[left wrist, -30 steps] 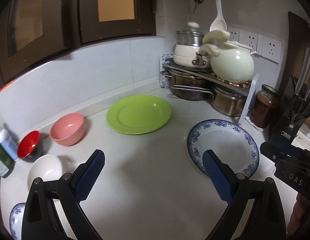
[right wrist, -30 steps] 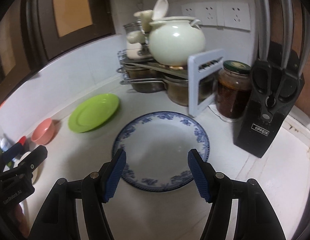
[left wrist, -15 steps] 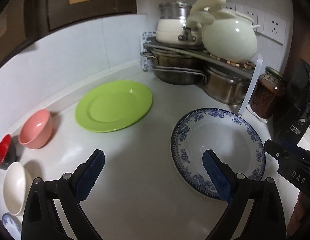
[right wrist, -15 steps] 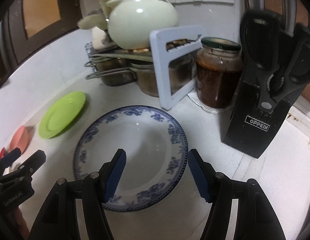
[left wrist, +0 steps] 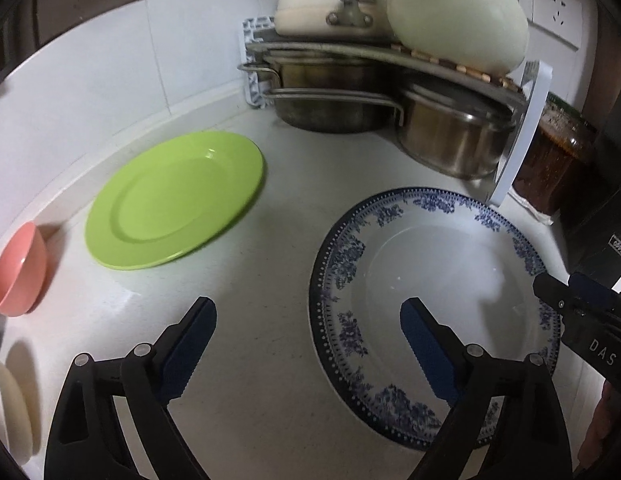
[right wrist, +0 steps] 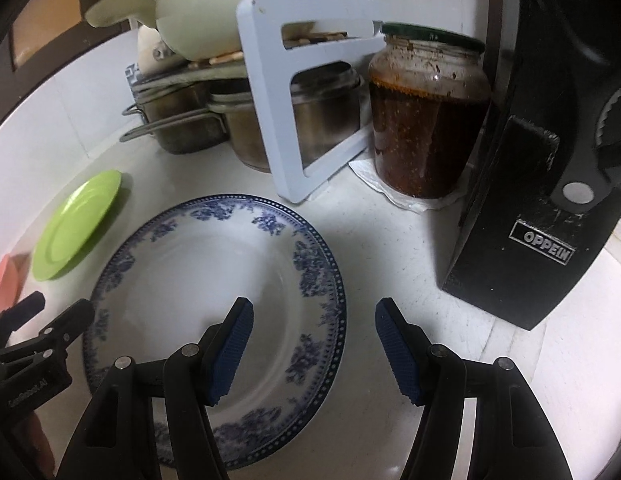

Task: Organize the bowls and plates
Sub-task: 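Close both grippers on the rim of the second blue-floral plate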

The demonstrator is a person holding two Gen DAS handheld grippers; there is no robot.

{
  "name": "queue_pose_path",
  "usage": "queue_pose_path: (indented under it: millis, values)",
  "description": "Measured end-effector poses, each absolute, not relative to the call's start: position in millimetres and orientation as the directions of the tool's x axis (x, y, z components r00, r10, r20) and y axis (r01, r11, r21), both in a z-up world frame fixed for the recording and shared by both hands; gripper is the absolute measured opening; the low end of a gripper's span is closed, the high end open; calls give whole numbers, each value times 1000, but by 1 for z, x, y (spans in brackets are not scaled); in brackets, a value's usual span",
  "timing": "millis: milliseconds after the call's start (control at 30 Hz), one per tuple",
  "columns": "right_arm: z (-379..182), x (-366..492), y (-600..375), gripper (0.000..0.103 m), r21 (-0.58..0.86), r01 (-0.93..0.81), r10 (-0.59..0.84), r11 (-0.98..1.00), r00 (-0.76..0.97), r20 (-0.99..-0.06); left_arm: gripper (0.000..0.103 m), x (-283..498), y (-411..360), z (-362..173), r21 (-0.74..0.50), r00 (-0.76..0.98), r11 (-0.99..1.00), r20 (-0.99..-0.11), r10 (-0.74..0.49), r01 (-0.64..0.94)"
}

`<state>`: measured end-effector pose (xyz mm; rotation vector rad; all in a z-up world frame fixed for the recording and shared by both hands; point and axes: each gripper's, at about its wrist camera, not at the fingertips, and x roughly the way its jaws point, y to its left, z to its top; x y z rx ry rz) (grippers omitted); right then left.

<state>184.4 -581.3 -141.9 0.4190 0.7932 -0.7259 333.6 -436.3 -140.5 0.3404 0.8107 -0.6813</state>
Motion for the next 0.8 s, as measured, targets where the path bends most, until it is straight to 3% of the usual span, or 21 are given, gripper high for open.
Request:
queue_pose_path:
  millis: [300,800]
  values:
    - [-158,189,-592,55,75,728,-410,682,465,-784,81,339,-451,-159,36,460,711,-786,-414,702]
    - [-160,196,-595,34,80,711,-383,699,466,-798,42,345,-464,-165,-12,383,678,-817,-430,735]
